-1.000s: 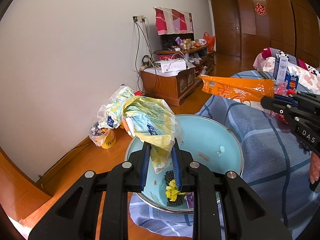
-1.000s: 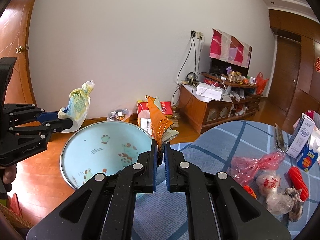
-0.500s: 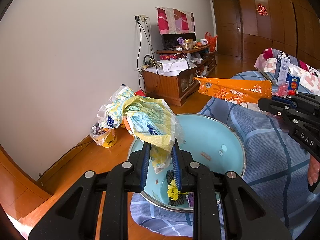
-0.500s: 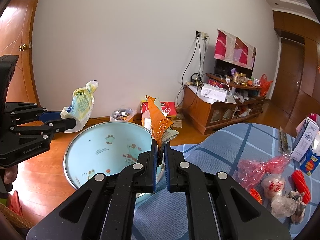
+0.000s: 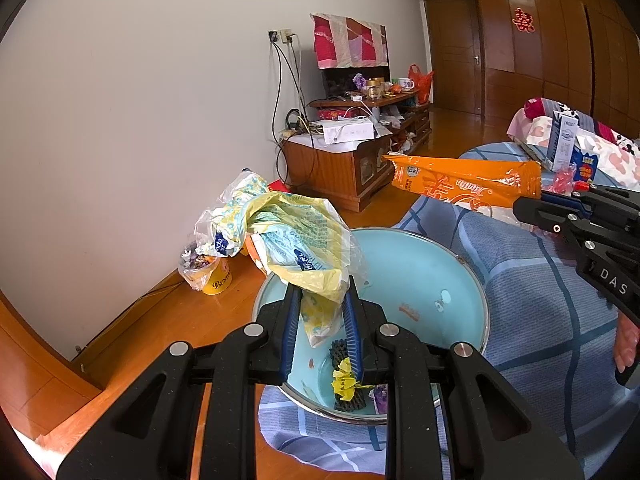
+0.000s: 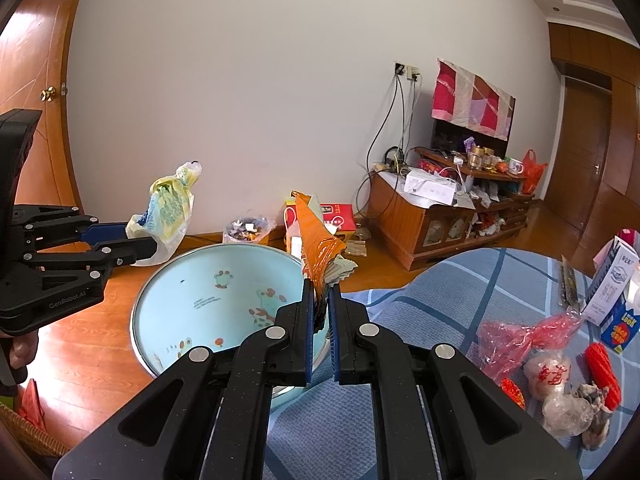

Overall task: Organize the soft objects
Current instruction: 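Open both grippers to drop the bag and orange wrapper into the bucket, then grasp the red-and-blue candy wrapper with the left gripper while the right gripper grasps the yellow sponge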

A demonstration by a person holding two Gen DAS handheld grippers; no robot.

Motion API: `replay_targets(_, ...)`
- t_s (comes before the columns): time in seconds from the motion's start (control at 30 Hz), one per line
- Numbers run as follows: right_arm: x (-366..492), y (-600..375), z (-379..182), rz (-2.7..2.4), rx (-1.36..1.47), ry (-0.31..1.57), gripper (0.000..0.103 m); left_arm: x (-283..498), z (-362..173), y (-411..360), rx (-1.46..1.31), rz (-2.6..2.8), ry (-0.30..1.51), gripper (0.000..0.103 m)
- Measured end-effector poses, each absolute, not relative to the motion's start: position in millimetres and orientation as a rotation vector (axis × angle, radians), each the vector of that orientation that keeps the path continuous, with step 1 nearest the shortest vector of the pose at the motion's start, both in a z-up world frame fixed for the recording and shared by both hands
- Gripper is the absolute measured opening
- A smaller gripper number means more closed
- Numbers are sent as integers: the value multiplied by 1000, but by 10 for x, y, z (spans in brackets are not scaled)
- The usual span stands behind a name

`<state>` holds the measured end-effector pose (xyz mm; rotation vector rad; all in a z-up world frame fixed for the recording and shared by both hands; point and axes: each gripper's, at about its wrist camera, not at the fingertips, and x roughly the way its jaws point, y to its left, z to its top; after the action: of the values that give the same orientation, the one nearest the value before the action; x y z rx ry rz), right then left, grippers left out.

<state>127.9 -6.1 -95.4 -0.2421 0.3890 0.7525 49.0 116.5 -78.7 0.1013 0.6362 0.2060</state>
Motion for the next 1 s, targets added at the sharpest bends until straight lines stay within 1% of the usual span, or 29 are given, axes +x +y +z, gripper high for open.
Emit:
replay_targets(0.17, 1270, -27, -970, 768, -250, 400, 8, 491, -808, 1130, 102, 188, 643, 23)
replay_targets(0.23, 1262, -15, -980, 779, -256, 411, 9, 486, -821, 1107, 108, 169, 650, 30)
replay_targets(0.27, 1263, -10, -988, 780, -259, 413, 14, 483, -827, 1097, 112, 162, 652, 33)
replay_targets(0.3, 1264, -9, -1000, 777, -260, 414, 27, 485, -838, 1081, 117, 157, 653, 43)
replay_targets(0.33, 1266, -15, -1009, 778, -256, 418, 31, 484, -847, 1059, 122, 153, 653, 46)
replay_targets(0.37, 1272, -18, -1016, 777, -252, 423, 33, 484, -857, 1033, 128, 145, 654, 46)
replay_targets(0.4, 1278, -30, -1026, 770, -252, 426, 33, 485, -867, 1017, 131, 140, 658, 46)
replay_targets(0.5, 1296, -81, -1036, 753, -245, 434, 35, 489, -906, 1007, 131, 144, 667, 54)
replay_targets(0.57, 1302, -138, -1026, 741, -236, 437, 37, 490, -929, 1007, 128, 144, 674, 55)
replay_targets(0.63, 1305, -223, -1001, 721, -231, 441, 39, 490, -959, 981, 126, 146, 681, 62)
replay_targets(0.67, 1300, -274, -993, 711, -230, 444, 40, 493, -976, 956, 128, 144, 685, 63)
replay_targets(0.77, 1257, -554, -945, 672, -213, 449, 45, 521, -1040, 877, 136, 123, 704, 66)
replay_targets(0.83, 1223, -816, -917, 630, -195, 457, 46, 542, -1088, 788, 139, 103, 719, 69)
replay_targets(0.9, 1201, -1150, -924, 568, -175, 470, 53, 560, -1126, 695, 147, 82, 730, 70)
replay_targets(1.0, 1205, -1624, -980, 455, -158, 501, 53, 576, -1172, 504, 170, 49, 738, 73)
